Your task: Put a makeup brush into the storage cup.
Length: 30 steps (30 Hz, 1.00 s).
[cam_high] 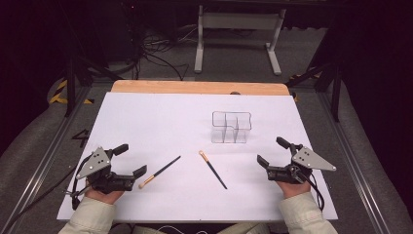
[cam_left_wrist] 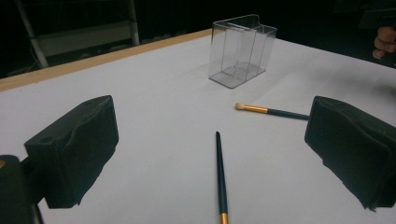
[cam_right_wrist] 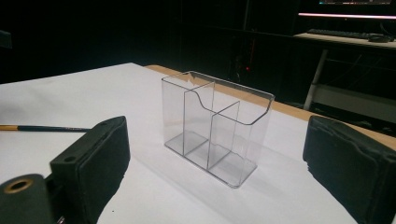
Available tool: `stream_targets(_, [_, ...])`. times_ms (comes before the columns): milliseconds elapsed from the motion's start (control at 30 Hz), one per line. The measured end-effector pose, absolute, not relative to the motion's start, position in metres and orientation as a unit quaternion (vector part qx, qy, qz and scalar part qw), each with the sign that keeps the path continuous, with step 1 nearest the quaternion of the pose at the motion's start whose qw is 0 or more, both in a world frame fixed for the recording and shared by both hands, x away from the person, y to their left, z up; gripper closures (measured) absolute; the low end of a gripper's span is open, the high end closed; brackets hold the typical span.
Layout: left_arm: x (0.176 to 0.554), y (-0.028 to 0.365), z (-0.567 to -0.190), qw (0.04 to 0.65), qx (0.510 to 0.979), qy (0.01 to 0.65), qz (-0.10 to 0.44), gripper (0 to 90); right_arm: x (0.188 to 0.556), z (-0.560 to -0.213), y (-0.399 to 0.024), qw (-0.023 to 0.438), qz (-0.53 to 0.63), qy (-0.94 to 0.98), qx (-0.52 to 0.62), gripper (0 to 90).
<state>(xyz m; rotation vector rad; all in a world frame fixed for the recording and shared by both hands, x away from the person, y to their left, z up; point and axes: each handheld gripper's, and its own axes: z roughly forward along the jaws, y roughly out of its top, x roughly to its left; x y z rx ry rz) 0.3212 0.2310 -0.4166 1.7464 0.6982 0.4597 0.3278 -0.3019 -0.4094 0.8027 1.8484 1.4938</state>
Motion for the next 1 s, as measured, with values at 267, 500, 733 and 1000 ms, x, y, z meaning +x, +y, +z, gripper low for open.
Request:
stream_targets(267, [0.325,0.221,-0.407,0.52,0.778,0.295,0.193,5.6,0.329,-0.411,-0.301,0.309,0.564,0.702,0.306,8.0])
stream_targets(500, [0.331,0.213,-0.398,0.466,0.813,0.296,0.187,13.3,0.329,-0.411,-0.3,0.308,0.561,0.705,0.306,8.0])
stream_targets(733, [0.34,0.207,-0.394,0.434,0.833,0.303,0.164,14.5,0.327,-0.412,-0.302,0.309,0.557,0.706,0.308,8.0])
stream_targets(1000, [0.345,0.203,-0.392,0.402,0.851,0.306,0.143,17.6,0.328,-0.412,-0.302,0.306,0.557,0.708,0.308,8.0])
